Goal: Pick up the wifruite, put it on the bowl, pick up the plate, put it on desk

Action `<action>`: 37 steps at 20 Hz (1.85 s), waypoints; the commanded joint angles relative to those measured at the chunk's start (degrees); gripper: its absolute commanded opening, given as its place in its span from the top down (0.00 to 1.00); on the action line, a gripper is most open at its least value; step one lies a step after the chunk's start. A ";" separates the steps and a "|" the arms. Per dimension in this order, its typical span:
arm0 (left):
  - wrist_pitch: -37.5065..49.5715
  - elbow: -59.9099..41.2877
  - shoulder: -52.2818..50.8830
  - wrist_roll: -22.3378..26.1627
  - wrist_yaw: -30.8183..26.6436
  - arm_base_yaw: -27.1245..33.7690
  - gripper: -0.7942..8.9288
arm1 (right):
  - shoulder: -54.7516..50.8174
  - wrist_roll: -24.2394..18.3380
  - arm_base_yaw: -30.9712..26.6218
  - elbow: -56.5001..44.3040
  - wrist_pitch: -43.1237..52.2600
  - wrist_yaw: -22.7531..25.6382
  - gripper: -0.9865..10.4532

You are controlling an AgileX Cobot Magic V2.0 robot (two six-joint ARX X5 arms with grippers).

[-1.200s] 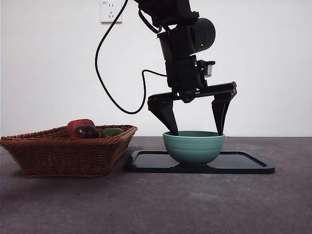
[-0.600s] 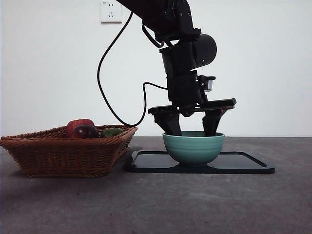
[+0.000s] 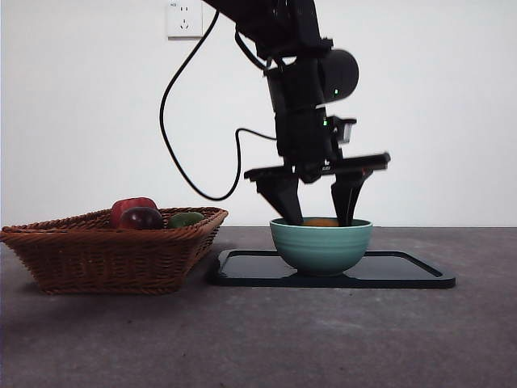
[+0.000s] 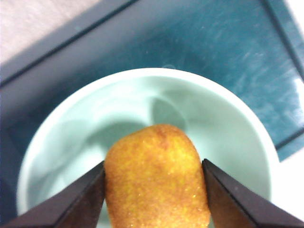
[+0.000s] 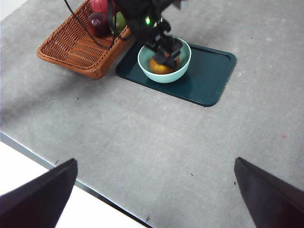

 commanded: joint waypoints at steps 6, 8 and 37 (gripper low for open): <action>-13.07 14.10 1.90 0.55 0.04 -0.24 0.63 | 0.22 0.52 0.35 0.59 -4.22 0.13 0.39; -17.88 17.11 1.90 1.62 0.04 -0.31 0.63 | 0.22 0.52 0.35 0.59 -4.22 0.11 0.39; -22.08 -17.51 -35.80 1.33 -4.13 3.02 0.63 | 0.22 0.83 0.35 0.59 -4.22 0.04 0.39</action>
